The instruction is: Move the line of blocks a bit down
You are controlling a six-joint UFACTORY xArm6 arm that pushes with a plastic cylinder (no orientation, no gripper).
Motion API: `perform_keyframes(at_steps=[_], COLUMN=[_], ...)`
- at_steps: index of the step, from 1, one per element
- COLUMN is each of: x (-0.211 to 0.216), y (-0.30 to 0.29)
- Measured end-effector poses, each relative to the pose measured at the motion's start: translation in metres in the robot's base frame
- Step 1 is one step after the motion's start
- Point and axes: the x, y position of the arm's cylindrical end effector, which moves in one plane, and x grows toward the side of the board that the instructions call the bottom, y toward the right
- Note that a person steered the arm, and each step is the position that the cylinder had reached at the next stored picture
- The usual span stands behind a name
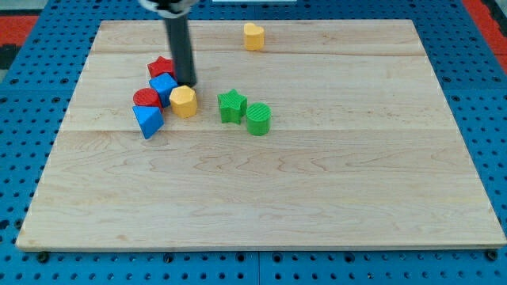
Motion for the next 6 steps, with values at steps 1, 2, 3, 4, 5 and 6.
perform_keyframes(at_steps=[1,2,3,4,5,6], x=[-0.033,-0.051,-0.022,-0.024,-0.037,-0.055], y=[0.027,-0.007,-0.074,-0.049,-0.025,0.1])
